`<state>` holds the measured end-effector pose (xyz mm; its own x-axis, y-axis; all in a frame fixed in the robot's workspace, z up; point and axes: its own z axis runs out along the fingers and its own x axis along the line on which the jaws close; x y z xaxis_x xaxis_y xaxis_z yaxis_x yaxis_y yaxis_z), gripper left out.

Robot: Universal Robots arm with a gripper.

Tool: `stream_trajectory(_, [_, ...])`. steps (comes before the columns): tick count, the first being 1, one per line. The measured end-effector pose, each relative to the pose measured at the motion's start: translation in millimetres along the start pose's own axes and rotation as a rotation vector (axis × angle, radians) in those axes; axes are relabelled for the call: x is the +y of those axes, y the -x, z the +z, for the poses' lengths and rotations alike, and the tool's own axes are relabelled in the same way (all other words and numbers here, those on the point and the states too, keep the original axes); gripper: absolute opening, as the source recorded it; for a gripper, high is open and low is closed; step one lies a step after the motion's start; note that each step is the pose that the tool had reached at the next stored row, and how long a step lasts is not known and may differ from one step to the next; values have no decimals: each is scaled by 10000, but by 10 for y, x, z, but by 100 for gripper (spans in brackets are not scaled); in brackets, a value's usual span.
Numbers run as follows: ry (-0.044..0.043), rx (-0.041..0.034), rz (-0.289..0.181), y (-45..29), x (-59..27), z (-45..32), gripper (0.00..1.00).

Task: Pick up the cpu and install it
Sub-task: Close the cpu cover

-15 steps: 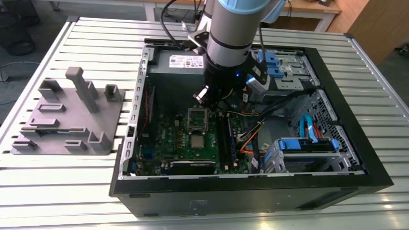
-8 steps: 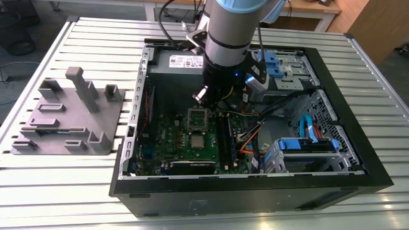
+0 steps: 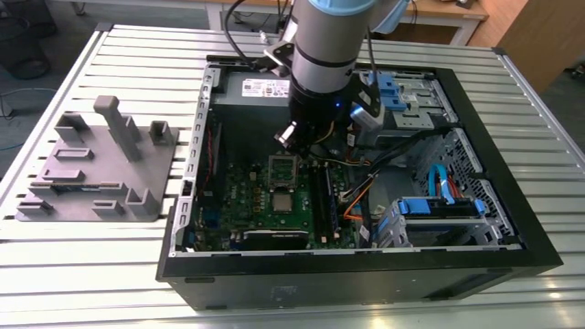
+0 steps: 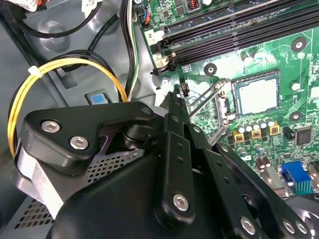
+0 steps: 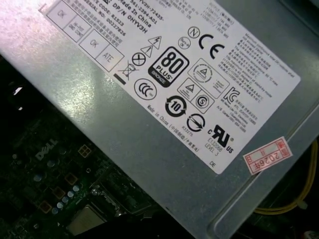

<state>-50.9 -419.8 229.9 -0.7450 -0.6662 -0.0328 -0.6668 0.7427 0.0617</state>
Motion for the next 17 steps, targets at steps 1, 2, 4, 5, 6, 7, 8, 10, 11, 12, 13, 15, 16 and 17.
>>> stream_trajectory(1, [-8, -9, -17, -3, 3, -5, 11])
stream_trajectory(2, [-15, -16, -33, -5, 5, -11, 11])
stream_trajectory(4, [-29, -30, -62, -9, 10, -24, 11])
stream_trajectory(5, [-35, -37, -76, -10, 12, -30, 11])
stream_trajectory(6, [-42, -45, -90, -12, 14, -36, 11])
stream_trajectory(7, [-48, -52, -104, -14, 16, -42, 11])
stream_trajectory(8, [-55, -59, -119, -15, 18, -48, 11])
stream_trajectory(10, [-71, -75, -151, -19, 22, -59, 11])
stream_trajectory(11, [-79, -85, -168, -21, 24, -63, 11])
stream_trajectory(12, [-88, -94, -186, -23, 26, -68, 11])
stream_trajectory(13, [-97, -105, -205, -25, 28, -70, 11])
stream_trajectory(15, [-119, -130, -246, -31, 32, -77, 11])
stream_trajectory(16, [-131, -142, -268, -34, 34, -79, 11])
stream_trajectory(17, [-145, -155, -289, -37, 37, -81, 11])
